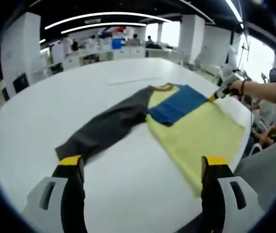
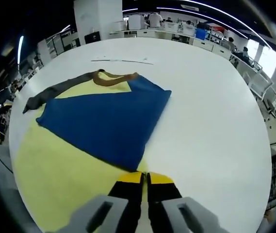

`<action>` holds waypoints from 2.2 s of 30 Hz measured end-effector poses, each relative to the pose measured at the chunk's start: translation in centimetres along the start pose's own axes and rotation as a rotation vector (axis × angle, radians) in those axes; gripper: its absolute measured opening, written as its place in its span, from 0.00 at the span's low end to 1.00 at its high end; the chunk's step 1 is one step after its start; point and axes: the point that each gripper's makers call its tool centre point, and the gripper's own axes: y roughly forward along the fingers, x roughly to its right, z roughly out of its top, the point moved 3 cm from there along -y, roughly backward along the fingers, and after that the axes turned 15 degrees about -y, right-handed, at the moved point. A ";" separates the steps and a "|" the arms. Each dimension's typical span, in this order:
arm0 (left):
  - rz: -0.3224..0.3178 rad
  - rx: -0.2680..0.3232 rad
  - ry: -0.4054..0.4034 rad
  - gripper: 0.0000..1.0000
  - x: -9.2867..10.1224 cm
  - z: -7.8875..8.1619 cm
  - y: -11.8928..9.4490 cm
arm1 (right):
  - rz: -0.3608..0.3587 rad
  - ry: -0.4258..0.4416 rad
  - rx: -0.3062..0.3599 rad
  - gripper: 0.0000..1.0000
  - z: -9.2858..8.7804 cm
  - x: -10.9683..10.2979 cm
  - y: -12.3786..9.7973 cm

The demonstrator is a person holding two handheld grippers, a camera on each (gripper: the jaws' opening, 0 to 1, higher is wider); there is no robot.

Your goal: Fold the garment on the visible template until the final outline fits inside the template.

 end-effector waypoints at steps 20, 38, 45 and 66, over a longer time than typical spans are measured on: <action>0.029 0.033 -0.058 0.95 -1.5 0.8 -0.1 | 0.101 0.069 0.165 0.67 3.6 -2.8 -2.5; 0.123 0.066 -0.152 0.87 -5.0 1.1 0.1 | 0.139 -0.094 0.222 0.91 3.5 -5.5 -5.9; 0.161 0.092 -0.194 0.85 -5.9 1.4 0.2 | 0.159 -0.128 0.272 0.95 3.5 -6.8 -7.7; 0.328 0.144 -0.329 0.62 -11.7 0.8 1.8 | 0.155 -0.132 0.336 0.94 2.2 -10.1 -10.4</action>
